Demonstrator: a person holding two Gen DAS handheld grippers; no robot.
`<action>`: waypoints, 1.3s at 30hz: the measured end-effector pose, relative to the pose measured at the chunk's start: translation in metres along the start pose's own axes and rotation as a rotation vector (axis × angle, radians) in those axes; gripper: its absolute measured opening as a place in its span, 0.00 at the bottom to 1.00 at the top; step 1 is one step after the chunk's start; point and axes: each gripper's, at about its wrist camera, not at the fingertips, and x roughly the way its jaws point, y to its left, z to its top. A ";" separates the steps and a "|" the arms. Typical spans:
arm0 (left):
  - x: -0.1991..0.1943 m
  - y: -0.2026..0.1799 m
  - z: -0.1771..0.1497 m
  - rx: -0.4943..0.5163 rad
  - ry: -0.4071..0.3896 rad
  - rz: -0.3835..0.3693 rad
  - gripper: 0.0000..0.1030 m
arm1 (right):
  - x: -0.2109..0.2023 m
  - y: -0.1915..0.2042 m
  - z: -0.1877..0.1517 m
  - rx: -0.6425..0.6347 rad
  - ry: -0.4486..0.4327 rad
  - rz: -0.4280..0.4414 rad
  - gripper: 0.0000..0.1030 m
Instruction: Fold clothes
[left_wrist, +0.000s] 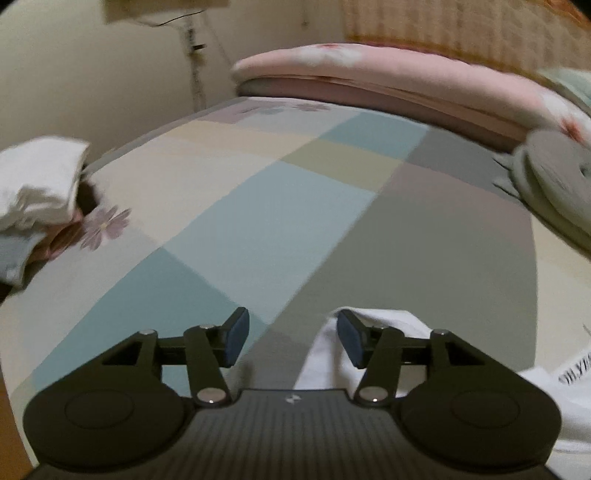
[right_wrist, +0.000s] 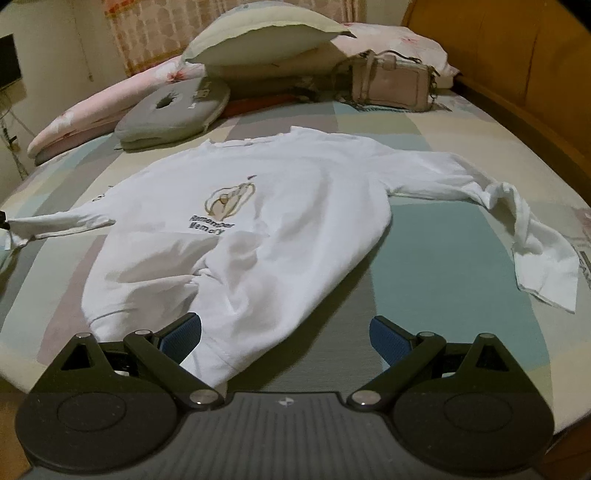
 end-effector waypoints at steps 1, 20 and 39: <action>-0.001 0.005 0.000 -0.019 -0.007 0.025 0.53 | -0.001 0.002 0.000 -0.007 -0.003 0.002 0.97; 0.025 0.039 -0.057 -0.333 0.100 -0.352 0.46 | 0.002 0.041 0.010 -0.047 -0.010 0.181 0.97; 0.001 0.045 -0.050 -0.245 -0.016 -0.373 0.01 | -0.017 0.119 0.024 -0.222 -0.009 0.437 0.97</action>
